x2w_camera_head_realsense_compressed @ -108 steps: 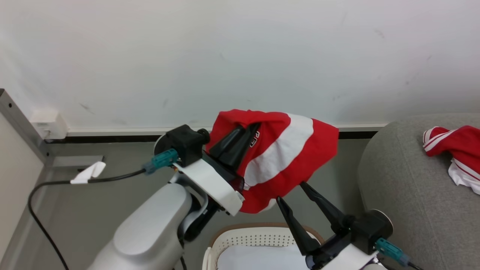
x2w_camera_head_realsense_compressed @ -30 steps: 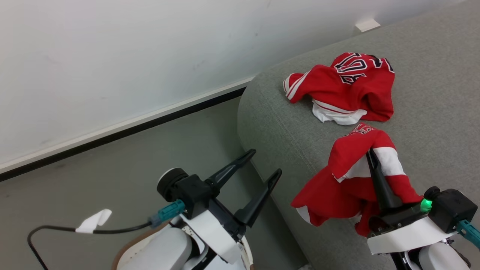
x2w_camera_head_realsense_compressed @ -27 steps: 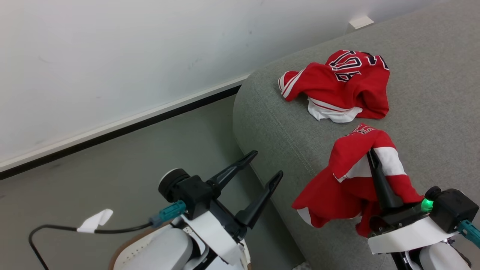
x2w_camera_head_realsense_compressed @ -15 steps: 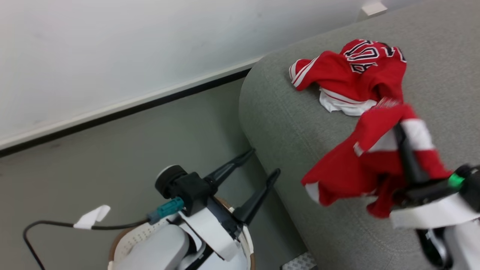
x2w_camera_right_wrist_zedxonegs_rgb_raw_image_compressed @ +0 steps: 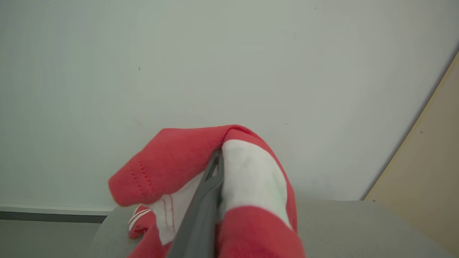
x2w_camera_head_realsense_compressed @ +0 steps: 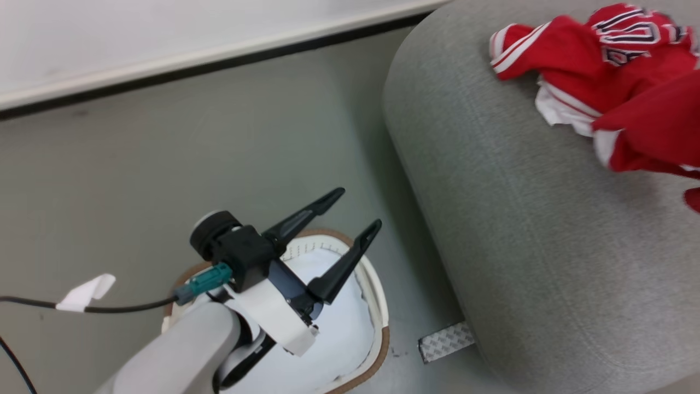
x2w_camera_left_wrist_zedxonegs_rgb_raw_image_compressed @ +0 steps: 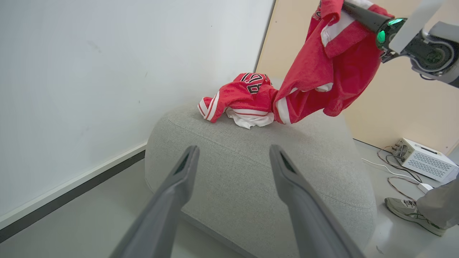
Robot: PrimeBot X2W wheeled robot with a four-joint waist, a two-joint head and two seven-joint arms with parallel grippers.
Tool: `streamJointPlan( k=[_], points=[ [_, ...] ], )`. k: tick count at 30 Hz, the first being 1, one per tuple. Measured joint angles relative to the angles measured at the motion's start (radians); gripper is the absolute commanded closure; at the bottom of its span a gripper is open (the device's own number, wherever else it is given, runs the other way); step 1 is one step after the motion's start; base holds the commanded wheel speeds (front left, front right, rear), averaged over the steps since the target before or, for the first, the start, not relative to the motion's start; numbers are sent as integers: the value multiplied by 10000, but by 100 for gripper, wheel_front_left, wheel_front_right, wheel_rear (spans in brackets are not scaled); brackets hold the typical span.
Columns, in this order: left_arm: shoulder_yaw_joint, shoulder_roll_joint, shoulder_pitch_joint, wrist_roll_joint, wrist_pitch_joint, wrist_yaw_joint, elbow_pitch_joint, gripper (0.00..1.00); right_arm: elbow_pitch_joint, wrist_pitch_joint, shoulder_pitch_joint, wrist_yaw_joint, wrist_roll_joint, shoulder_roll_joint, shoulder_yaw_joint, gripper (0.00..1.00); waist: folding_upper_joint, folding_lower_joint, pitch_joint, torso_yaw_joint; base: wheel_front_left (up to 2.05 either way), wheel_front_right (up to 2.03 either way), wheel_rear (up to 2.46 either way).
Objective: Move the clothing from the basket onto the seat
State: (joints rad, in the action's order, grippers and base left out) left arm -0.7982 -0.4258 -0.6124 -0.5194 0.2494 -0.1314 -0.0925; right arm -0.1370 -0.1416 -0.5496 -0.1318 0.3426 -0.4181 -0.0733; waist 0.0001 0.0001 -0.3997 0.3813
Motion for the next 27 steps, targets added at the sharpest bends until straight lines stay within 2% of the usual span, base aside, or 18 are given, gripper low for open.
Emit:
streamJointPlan(
  k=[1, 2, 6, 10, 17, 20, 21, 22, 23, 24, 25, 27],
  points=[
    [0, 0, 0, 0, 0, 0, 0, 0, 0, 0, 0, 0, 0, 0, 0, 100, 0, 0, 0, 0, 0, 0, 0],
    [56, -125, -84, -2, -23, 0, 105, 0, -426, 384, -132, 0, 230, -299, -173, 100, 0, 0, -298, -140, 0, 0, 0],
    [107, -318, -244, -10, -33, 0, 303, 0, -1653, 1308, -274, 0, 311, -840, -201, 100, 0, 0, -835, -410, 0, 0, 0],
    [123, -385, -260, -15, -38, 0, 349, 0, -2918, 2180, -865, 0, 249, -1118, -284, 100, 0, 1, -1259, -621, 0, 0, 0],
    [182, -376, -393, -44, -15, 0, 337, 0, -4978, 4621, -1808, 0, 301, -1252, 86, 100, 0, 0, -1529, -919, 0, 0, 0],
    [209, -324, -403, -54, 4, 0, 301, 0, -5292, 5265, -1983, 0, 431, -1285, 351, 98, 0, 0, -1500, -1012, 0, 0, 0],
    [213, -324, -403, -61, 31, 0, 284, 0, -5365, 5478, -2056, 0, 499, -1290, 414, 86, 0, 0, -1487, -1030, 0, 0, 0],
    [222, -320, -403, -73, 33, 0, 257, 0, -5375, 5626, -2086, 0, 546, -1306, 504, 82, 0, 0, -1471, -1042, 0, 0, 0],
    [232, -314, -402, -75, 44, 0, 234, 0, -5379, 5718, -2102, 0, 612, -1298, 569, 60, 0, 0, -1451, -1048, 0, 0, 0],
    [238, -311, -399, -75, 65, 0, 203, 0, -5379, 5776, -2109, 0, 685, -1287, 621, 25, 0, 0, -1420, -1050, 0, 0, 0],
    [244, -299, -394, -84, 71, 0, 157, 0, -5373, 5852, -2112, 0, 736, -1285, 688, 0, 0, 0, -1377, -1048, 0, 0, 0],
    [247, -282, -382, -92, 71, 0, 96, 0, -5342, 5871, -2111, 0, 769, -1296, 802, 0, 0, 0, -1322, -1046, 0, 0, 0]
  ],
)
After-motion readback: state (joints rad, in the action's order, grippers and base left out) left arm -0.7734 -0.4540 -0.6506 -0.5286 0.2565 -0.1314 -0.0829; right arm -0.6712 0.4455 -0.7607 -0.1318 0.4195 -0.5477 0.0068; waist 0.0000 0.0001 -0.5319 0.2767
